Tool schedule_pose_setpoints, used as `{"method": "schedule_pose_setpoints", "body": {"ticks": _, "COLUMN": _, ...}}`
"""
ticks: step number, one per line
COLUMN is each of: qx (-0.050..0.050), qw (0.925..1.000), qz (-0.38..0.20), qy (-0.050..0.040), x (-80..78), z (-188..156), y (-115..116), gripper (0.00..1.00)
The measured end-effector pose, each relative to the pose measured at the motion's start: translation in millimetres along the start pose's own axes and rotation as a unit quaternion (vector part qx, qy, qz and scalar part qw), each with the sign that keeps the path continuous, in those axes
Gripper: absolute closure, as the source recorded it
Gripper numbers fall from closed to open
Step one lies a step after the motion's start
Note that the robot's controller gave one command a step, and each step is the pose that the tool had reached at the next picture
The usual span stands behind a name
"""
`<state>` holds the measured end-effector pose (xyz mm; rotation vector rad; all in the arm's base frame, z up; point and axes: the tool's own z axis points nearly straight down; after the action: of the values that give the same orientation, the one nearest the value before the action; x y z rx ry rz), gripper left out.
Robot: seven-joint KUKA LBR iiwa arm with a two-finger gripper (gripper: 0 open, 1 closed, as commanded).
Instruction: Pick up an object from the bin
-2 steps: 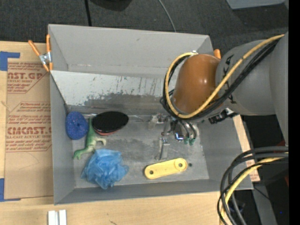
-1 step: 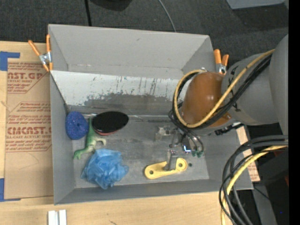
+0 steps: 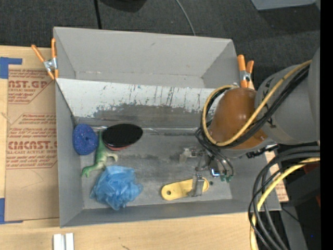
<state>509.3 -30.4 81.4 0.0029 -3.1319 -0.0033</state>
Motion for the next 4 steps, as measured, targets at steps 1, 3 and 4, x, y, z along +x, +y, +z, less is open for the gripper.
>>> {"method": "schedule_pose_setpoints", "body": {"ticks": 1, "qx": 0.001, "qw": 0.9999, "qz": -0.008, "qy": -0.0062, "x": 4.3, "z": -5, "y": -11, "gripper": 0.00}}
{"method": "schedule_pose_setpoints", "body": {"ticks": 3, "qx": 0.000, "qw": 0.9969, "qz": -0.079, "qy": -0.0026, "x": 6.9, "z": 7, "y": 0, "gripper": 0.00}}
{"method": "schedule_pose_setpoints", "body": {"ticks": 4, "qx": 0.001, "qw": 0.9661, "qz": -0.258, "qy": -0.0032, "x": -44.2, "z": 10, "y": -52, "gripper": 1.00}}
